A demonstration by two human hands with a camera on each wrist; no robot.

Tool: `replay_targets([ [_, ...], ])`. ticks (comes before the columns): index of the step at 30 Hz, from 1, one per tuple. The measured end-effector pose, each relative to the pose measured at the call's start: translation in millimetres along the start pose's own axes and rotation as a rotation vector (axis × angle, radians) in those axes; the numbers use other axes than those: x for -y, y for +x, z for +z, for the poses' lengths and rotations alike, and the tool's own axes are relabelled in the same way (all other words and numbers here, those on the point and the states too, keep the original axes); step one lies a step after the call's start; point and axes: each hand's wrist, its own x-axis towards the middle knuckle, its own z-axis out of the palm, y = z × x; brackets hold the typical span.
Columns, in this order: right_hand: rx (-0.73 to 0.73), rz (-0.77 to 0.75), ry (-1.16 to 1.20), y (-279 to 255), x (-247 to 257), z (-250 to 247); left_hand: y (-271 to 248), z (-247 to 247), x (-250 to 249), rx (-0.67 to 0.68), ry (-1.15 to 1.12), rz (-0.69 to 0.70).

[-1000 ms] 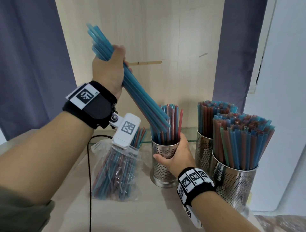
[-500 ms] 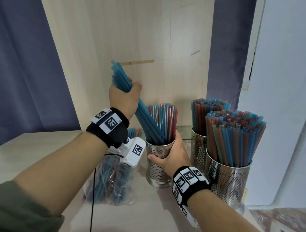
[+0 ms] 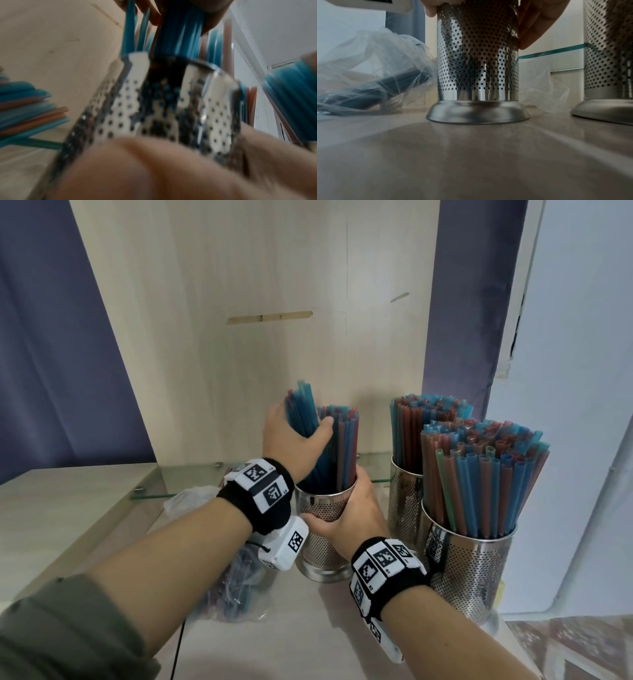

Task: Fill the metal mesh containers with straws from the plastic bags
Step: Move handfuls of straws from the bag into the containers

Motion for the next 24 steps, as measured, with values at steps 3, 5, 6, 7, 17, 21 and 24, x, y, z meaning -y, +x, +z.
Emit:
replay_targets([
  [3,-0.001,0.001,0.0,0.0,0.8,-0.3,-6.5,8.6,4.9,-0.012,0.144,-0.005],
  [5,-0.001,0.001,0.003,-0.1,0.5,-0.1,-10.4,6.4,3.6,-0.058,0.242,-0.023],
  [6,-0.001,-0.001,0.002,-0.2,0.0,0.0,-11.2,4.7,3.7,-0.07,0.254,-0.042],
  [7,0.001,-0.003,-0.002,-0.4,-0.2,0.1,-10.2,3.1,4.7,-0.066,0.249,-0.079],
  [17,0.025,-0.001,0.014,-0.1,-0.6,-0.5,8.8,7.6,-14.2,0.08,0.386,-0.366],
  [21,0.03,-0.007,0.014,-0.1,0.0,-1.8,5.3,8.7,-23.9,0.084,0.464,-0.352],
  [24,0.017,-0.012,0.018,-0.2,-0.8,0.1,-4.7,8.1,-26.0,0.124,0.494,-0.196],
])
